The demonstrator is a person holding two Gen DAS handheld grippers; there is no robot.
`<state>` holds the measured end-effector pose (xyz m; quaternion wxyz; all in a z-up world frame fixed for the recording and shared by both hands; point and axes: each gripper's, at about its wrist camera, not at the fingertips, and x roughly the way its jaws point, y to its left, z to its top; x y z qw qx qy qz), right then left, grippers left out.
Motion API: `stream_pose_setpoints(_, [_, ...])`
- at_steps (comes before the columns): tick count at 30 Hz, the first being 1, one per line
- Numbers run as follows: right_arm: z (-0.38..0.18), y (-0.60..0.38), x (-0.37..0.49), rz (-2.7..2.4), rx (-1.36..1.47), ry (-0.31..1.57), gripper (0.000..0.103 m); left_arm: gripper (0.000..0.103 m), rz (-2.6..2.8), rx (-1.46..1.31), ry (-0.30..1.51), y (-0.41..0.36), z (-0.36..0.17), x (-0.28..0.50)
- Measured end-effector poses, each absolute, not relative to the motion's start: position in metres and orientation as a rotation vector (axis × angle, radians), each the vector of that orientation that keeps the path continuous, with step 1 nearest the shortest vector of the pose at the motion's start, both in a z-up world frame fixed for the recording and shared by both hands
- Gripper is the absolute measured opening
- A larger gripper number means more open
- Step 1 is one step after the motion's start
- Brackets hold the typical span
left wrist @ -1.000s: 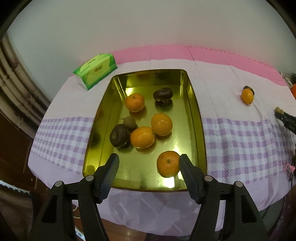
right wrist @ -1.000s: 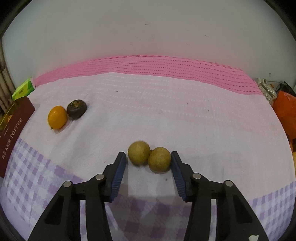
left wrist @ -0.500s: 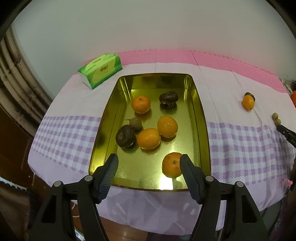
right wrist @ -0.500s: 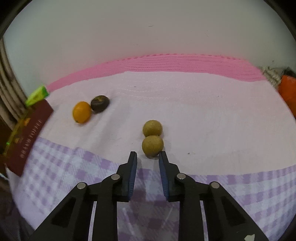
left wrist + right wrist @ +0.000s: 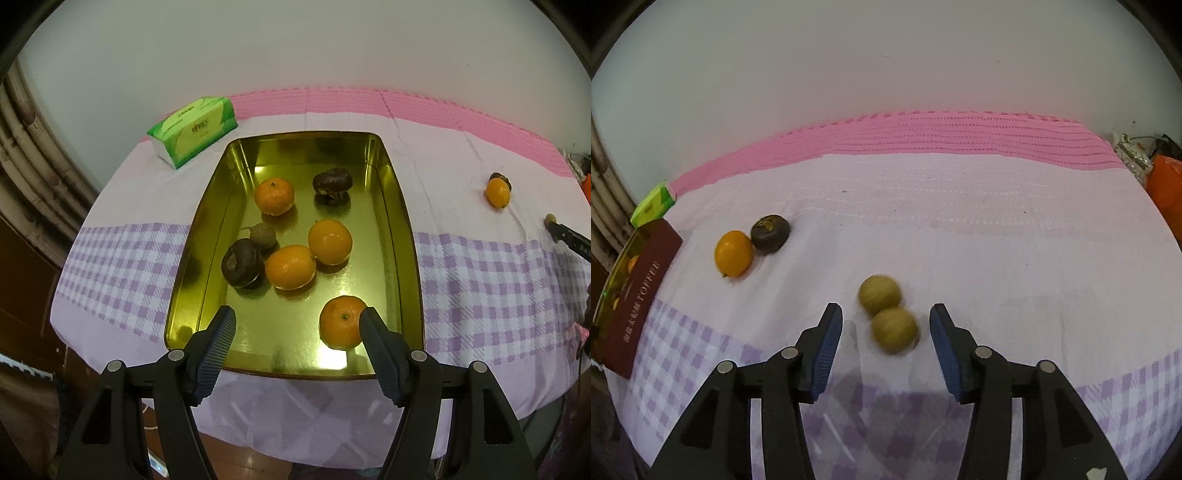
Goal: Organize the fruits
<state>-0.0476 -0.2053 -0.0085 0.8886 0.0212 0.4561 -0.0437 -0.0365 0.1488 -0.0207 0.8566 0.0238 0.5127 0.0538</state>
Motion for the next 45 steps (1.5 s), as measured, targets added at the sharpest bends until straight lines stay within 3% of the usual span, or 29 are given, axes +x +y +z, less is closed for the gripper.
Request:
stream_pose_setpoints(3, [-0.009,-0.206,-0.041,-0.079,0.016,0.957,0.045,0.070,0.116,0.039,1.084,0.152,-0.022,-0.036])
stream_pose_setpoints(4, [-0.009,-0.203,-0.039,-0.076,-0.010,0.967,0.030,0.070,0.117,0.036,1.084,0.153,-0.022,-0.035])
stream_pose_setpoints(5, [-0.009,-0.201,-0.039,-0.076,-0.026,0.974,0.024,0.070,0.119,0.032,1.083,0.154,-0.022,-0.035])
stream_pose_setpoints(11, [0.008,-0.180,-0.054,0.058,0.048,0.936,0.023,0.070,0.156,0.027,1.049,0.169,-0.012,-0.034])
stream_pose_setpoints(20, [0.059,-0.060,-0.070,0.392,0.016,0.836,0.024,0.072,0.302,-0.091,0.972,0.225,0.010,-0.040])
stream_pose_setpoints(23, [0.063,-0.017,-0.065,0.499,0.031,0.854,0.024,0.077,0.351,-0.115,0.942,0.234,0.016,-0.043])
stream_pose_setpoints(25, [0.061,0.005,-0.061,0.548,0.059,0.871,0.024,0.088,0.402,-0.115,0.924,0.239,0.018,-0.045])
stream_pose_setpoints(29, [0.048,0.050,-0.049,0.645,0.118,0.928,0.024,0.088,0.440,-0.138,0.912,0.248,0.019,-0.050])
stream_pose_setpoints(35, [0.019,0.108,-0.039,0.702,-0.009,0.989,0.024,0.090,0.449,-0.168,0.921,0.253,0.016,-0.049])
stream_pose_setpoints(45, [-0.016,0.125,-0.013,0.687,-0.066,1.072,0.024,0.090,0.424,-0.161,0.954,0.249,0.007,-0.044])
